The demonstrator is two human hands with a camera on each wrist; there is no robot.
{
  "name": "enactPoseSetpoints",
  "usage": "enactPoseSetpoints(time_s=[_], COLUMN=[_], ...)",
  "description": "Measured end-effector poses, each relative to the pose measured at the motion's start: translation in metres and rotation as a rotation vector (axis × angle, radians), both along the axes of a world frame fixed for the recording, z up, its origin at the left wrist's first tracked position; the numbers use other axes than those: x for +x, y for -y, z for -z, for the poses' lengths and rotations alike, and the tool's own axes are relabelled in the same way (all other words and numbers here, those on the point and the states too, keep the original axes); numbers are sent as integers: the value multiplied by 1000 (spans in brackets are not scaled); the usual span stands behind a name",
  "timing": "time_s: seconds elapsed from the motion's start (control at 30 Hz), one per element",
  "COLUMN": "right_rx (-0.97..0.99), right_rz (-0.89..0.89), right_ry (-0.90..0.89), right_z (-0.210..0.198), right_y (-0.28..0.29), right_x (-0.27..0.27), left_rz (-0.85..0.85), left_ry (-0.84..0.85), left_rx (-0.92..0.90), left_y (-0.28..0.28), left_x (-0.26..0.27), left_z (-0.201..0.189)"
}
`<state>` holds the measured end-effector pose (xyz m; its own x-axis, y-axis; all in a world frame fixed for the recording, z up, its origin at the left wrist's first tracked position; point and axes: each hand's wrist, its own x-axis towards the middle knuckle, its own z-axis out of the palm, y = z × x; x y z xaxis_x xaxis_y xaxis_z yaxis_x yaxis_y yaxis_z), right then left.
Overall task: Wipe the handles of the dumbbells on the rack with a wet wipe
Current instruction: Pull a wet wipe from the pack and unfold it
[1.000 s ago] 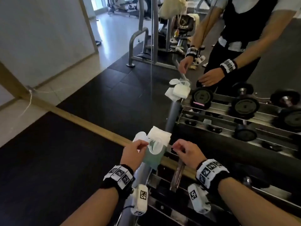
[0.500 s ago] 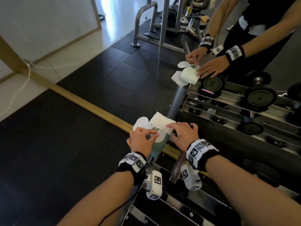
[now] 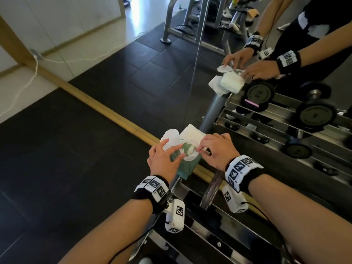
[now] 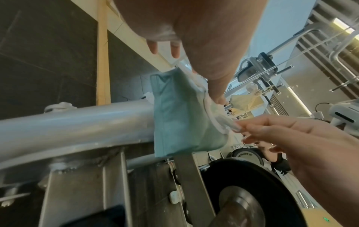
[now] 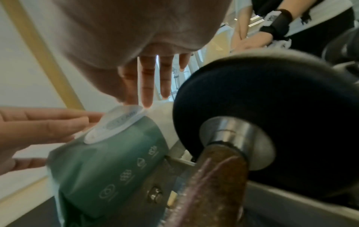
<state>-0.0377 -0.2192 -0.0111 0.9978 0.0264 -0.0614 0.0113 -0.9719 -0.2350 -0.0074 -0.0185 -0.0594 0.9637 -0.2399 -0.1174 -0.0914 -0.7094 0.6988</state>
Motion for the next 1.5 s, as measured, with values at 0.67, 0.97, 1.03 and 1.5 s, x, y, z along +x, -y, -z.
enactPoseSetpoints(time_s=[0.67,0.97,1.03,1.5], right_rx=[-91,-277,-272,-49], right_rz=[126,-53,-70,-37], right_ry=[9,9,0,-78], right_z=[7,5,4,10], right_y=[-13,-20,-19,-16], right_x=[18,29,30,33], left_rz=[-63,-27,-17,-41], left_ry=[-24,18,10,17], left_rx=[-89,-80,-67,-98], left_y=[20,14,13,16], left_x=[-5,3,4,2], left_z=[19,24,24,26])
